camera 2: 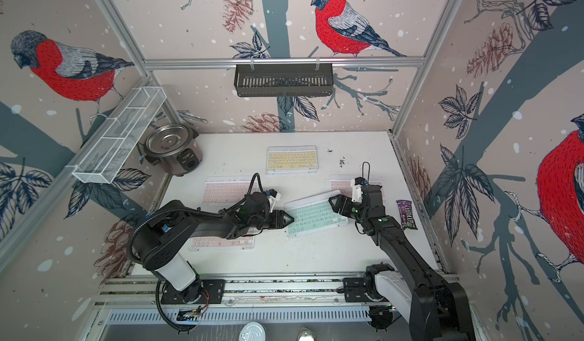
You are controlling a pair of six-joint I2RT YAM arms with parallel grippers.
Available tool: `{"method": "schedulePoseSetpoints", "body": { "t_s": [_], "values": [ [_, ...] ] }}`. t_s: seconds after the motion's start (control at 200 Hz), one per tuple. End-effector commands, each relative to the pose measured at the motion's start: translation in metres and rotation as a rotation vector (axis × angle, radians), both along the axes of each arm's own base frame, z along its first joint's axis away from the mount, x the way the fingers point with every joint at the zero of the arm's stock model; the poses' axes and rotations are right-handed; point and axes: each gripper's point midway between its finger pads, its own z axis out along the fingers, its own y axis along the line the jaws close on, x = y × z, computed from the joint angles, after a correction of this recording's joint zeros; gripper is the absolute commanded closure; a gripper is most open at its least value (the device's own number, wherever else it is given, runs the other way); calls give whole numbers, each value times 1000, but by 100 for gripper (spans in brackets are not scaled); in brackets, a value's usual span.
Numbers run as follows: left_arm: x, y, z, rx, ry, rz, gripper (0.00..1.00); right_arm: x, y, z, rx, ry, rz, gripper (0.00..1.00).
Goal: Stack the numeric keypads
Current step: Pick up the numeric keypad from the center of the board.
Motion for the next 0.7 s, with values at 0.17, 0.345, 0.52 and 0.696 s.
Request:
{"method": "schedulePoseSetpoints", "body": {
  "t_s": [0.17, 0.345, 0.52, 0.696],
  "values": [
    [-12, 19, -22, 87, 77, 5, 43, -58, 49, 8, 262, 190, 241, 22],
    [-11, 23, -23, 91, 77, 11, 43, -63, 53, 16, 308, 179, 254, 23],
    [-9, 27, -23, 97, 74, 21, 43, -61, 51, 18, 289, 170, 241, 25],
    [-2, 40, -21, 102, 70, 64, 43, -57, 45, 14, 236, 169, 212, 33]
  ]
}}
